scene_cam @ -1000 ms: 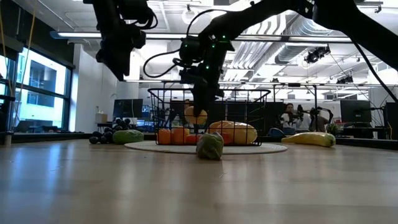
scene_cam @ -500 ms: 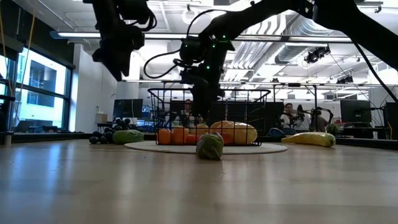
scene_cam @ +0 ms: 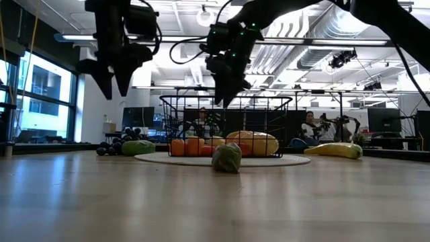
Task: Build produce basket
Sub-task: Put the cucumber into the wire basket
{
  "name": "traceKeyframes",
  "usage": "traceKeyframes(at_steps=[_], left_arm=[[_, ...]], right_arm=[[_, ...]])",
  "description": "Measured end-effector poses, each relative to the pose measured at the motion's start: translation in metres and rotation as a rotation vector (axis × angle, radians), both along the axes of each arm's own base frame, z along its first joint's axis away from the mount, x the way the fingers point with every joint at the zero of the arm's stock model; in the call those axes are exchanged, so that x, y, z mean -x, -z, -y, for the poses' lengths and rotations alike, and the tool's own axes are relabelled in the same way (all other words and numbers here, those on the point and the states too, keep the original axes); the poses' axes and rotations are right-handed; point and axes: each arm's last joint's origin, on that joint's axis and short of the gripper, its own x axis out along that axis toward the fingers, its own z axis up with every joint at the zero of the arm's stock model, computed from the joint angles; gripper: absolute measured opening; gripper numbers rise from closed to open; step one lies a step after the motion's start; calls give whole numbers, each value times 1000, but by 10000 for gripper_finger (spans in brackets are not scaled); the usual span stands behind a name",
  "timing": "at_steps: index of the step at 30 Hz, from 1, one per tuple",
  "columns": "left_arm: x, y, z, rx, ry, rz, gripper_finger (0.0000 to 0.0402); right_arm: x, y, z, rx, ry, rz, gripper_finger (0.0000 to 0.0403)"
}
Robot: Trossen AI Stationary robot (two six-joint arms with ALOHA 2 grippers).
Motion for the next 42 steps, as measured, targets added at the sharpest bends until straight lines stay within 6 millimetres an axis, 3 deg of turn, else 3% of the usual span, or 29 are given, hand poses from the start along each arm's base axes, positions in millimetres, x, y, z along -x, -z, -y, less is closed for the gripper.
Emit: traceKeyframes(at_steps=[8, 22, 42], left_arm=[[-7, 28, 3, -2, -23, 72, 210], [-4, 86, 7, -51, -107, 184, 210], [0, 110, 5, -160, -149, 224, 209]], right_arm=[[9, -6, 10, 4, 27, 0, 226], [11, -5, 9, 10, -9, -23, 226], [11, -5, 10, -15, 57, -11, 226]])
